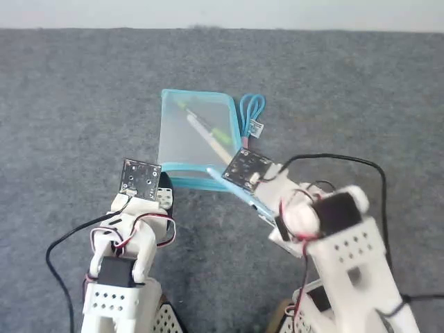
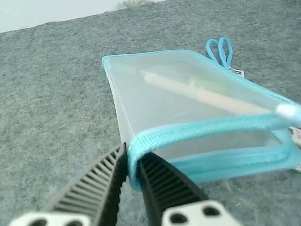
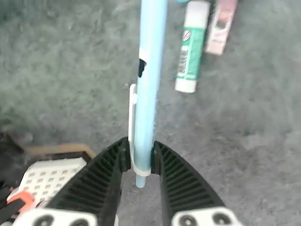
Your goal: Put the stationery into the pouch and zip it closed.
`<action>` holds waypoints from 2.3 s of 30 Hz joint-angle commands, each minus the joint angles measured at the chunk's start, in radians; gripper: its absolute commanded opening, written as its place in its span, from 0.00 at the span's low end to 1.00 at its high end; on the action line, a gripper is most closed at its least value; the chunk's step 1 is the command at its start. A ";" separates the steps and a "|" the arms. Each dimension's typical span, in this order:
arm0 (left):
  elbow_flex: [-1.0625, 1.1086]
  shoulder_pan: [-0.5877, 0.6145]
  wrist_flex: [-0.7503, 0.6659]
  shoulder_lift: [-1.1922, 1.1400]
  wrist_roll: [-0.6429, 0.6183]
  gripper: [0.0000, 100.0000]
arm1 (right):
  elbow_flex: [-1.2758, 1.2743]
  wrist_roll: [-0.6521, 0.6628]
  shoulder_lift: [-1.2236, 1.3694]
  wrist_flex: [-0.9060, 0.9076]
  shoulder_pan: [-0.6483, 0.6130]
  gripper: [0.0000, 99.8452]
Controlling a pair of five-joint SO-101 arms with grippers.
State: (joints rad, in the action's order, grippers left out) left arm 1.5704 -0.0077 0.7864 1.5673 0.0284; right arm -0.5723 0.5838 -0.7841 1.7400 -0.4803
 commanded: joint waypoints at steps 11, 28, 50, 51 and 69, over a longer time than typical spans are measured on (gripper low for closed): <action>-0.031 -0.006 -0.018 0.020 -0.012 0.01 | 0.092 -0.132 0.297 -0.168 -0.016 0.01; -0.031 -0.267 -0.011 0.014 0.097 0.01 | 0.580 -0.322 0.707 -0.156 -0.182 0.01; -0.030 -0.265 -0.011 0.014 0.098 0.01 | 0.914 -0.350 0.905 -0.145 -0.229 0.22; -0.025 -0.265 -0.011 0.014 0.098 0.01 | 0.922 -0.350 0.886 -0.130 -0.220 0.22; -0.065 0.011 -0.015 0.020 -0.021 0.01 | 0.675 -0.350 0.576 -0.091 0.119 0.22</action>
State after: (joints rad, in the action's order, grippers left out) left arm 1.5704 -0.0061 0.7864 1.5704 0.0299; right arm 0.1918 0.2125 -0.1473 1.7001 -0.3959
